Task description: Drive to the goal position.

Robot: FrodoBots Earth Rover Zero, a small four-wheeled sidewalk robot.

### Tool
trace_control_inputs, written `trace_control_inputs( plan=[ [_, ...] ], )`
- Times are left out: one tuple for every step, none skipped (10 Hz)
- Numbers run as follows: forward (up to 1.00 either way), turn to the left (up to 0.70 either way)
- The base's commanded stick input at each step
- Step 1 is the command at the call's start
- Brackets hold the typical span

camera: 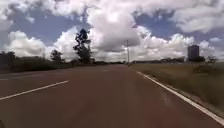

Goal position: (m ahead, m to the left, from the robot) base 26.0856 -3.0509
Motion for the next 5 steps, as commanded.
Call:
trace_control_inputs(
  plan=[
    [1.00, -0.03],
    [1.00, -0.22],
    [1.00, -0.40],
    [1.00, -0.40],
    [1.00, 0.00]
  ],
)
